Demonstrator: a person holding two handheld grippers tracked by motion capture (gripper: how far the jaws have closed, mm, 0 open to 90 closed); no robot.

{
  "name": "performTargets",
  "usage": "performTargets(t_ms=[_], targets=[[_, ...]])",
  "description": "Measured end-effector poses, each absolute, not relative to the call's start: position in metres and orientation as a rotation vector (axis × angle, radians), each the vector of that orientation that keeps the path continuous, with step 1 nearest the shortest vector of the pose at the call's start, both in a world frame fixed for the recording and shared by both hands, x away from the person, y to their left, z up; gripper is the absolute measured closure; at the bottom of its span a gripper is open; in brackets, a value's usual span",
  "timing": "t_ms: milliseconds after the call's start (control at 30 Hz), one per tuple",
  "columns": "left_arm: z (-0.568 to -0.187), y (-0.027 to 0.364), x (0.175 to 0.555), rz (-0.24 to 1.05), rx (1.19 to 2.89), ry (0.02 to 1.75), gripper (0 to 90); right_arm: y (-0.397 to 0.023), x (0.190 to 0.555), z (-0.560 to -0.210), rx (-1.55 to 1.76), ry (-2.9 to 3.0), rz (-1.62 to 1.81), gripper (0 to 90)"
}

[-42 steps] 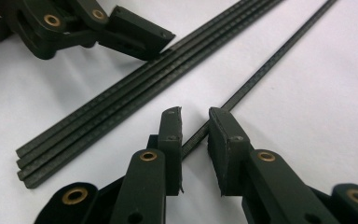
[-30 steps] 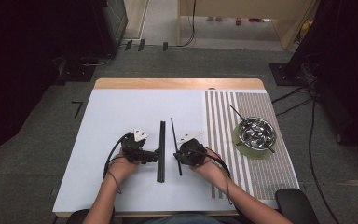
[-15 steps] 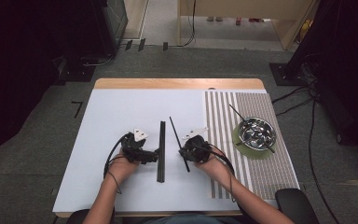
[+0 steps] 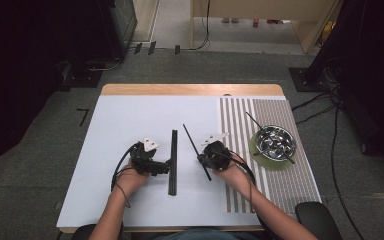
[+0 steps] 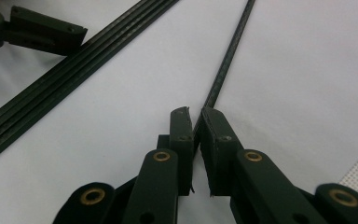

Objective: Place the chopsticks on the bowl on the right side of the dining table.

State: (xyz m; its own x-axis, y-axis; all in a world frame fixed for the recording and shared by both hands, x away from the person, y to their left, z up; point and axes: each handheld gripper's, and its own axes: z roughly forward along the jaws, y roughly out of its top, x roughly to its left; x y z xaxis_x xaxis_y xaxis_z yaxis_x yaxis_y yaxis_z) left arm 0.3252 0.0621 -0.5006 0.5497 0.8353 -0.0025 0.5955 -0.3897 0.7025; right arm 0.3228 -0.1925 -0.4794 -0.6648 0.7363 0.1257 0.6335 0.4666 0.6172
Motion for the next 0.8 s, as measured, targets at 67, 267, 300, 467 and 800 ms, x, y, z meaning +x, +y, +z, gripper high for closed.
performTargets(t_ms=[67, 267, 300, 467, 800], targets=[[-0.500, 0.062, 0.325, 0.467, 2.127, 1.145, 0.0, -0.195, 0.325, -0.479, 1.212, 2.542, 0.970, 84.4], [-0.500, 0.062, 0.325, 0.467, 2.127, 1.146, 0.0, -0.203, 0.332, -0.480, 1.239, 2.504, 0.973, 84.6], [-0.500, 0.062, 0.325, 0.467, 2.127, 1.146, 0.0, -0.204, 0.333, -0.481, 1.241, 2.496, 0.965, 84.6], [-0.500, 0.062, 0.325, 0.466, 2.128, 1.146, 0.0, -0.205, 0.336, -0.485, 1.260, 2.463, 0.985, 84.4], [-0.500, 0.062, 0.325, 0.466, 2.128, 1.146, 0.0, -0.204, 0.335, -0.488, 1.245, 2.409, 1.008, 85.9]])
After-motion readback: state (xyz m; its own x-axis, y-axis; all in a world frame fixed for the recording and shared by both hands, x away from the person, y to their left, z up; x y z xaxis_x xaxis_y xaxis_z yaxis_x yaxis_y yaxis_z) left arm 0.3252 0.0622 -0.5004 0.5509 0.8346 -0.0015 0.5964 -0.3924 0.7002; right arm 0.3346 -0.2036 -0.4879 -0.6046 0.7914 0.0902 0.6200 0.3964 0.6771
